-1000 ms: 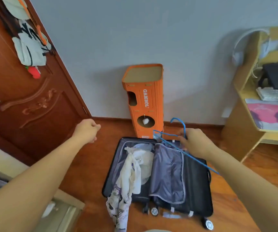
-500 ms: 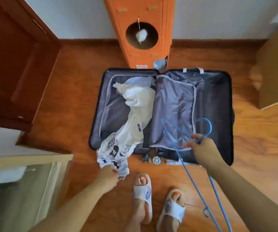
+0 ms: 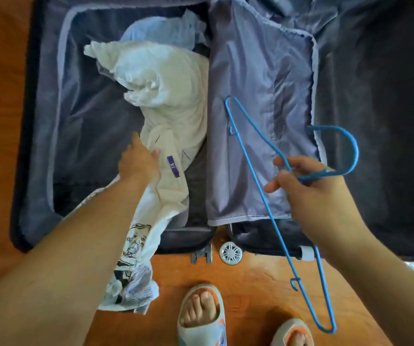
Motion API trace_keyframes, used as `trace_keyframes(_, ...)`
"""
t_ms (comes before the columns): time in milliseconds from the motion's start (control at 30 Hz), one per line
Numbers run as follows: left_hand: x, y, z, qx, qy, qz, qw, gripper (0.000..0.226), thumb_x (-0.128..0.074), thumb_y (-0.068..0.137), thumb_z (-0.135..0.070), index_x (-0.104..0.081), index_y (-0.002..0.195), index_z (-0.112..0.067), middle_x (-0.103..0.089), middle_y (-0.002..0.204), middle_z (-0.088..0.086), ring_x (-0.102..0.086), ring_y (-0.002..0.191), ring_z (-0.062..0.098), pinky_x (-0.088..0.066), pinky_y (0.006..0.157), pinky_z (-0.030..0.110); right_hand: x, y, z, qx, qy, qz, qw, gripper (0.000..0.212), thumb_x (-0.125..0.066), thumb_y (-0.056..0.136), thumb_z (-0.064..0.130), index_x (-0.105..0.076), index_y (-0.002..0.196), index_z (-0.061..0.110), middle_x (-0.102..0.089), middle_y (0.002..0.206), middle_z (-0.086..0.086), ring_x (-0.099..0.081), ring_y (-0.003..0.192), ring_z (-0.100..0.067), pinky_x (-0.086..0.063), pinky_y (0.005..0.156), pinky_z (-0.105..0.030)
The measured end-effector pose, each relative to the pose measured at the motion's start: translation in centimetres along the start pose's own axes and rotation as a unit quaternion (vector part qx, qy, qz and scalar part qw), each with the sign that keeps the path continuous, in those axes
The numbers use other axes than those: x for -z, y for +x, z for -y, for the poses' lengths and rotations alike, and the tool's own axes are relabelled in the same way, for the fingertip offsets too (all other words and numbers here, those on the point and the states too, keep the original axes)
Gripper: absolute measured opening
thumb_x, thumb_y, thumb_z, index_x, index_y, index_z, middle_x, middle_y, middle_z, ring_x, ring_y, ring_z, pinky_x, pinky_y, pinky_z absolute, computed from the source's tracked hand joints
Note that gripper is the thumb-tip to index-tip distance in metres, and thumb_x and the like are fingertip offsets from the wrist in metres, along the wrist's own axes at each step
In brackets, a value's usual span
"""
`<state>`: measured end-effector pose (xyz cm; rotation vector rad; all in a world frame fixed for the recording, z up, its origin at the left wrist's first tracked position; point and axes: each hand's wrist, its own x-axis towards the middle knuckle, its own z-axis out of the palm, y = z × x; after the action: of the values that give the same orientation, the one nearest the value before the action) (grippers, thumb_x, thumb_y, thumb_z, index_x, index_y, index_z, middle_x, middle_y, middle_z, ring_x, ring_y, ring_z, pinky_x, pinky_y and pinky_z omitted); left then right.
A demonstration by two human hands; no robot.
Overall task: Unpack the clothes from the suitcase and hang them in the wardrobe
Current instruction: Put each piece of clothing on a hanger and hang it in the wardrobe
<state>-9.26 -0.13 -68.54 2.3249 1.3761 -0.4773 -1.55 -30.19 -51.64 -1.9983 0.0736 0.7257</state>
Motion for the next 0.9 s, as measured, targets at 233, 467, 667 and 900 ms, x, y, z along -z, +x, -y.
trace_keyframes(233,4.6,-2.0,0.4,0.089,-0.131,-0.029,0.987,0.036,-0.042,0.099,-0.006,-0.059,0.129,0.003,-0.058,0.131,0.027,-0.054,0.12,0.046,-0.046,0.092,0.045,1.0,-2.6,1.5,-0.02,-0.004,-0.006,1.0,0.016,-0.053,0.101,0.015,-0.065,0.106,0.024,-0.073,0.077,0.002,-0.043,0.04,-0.003,-0.034,0.042,-0.014)
trace_keyframes(467,30.7,-23.3,-2.5,0.155,-0.497,0.049,0.853,0.033,-0.069,0.083,-0.029,-0.072,0.109,-0.009,-0.073,0.11,0.017,-0.071,0.097,0.037,-0.055,0.089,0.056,6.4,-15.5,14.6,-0.086,-0.041,0.01,0.995,0.024,-0.06,0.093,0.007,-0.059,0.077,0.024,-0.07,0.07,0.005,-0.055,0.058,-0.002,-0.038,0.056,-0.021)
trace_keyframes(667,58.8,-47.6,-6.3,-0.014,-0.607,0.032,0.794,0.022,-0.06,0.095,-0.008,-0.073,0.113,-0.01,-0.077,0.106,0.012,-0.075,0.098,0.028,-0.055,0.087,0.044,10.4,-28.5,34.9,-0.023,-0.008,0.156,0.988,0.037,-0.074,0.085,0.043,-0.047,0.091,0.017,-0.061,0.085,0.005,-0.056,0.063,-0.008,-0.049,0.058,-0.03)
trace_keyframes(900,75.3,-63.4,-8.2,-0.125,-0.555,-0.277,0.775,0.024,-0.062,0.085,0.008,-0.056,0.071,-0.011,-0.054,0.067,0.004,-0.05,0.059,0.007,-0.041,0.055,0.022,11.4,-42.0,50.0,0.181,-0.159,0.241,0.94,0.034,-0.072,0.086,0.028,-0.049,0.109,0.02,-0.065,0.107,-0.002,-0.063,0.093,-0.024,-0.049,0.068,-0.031)
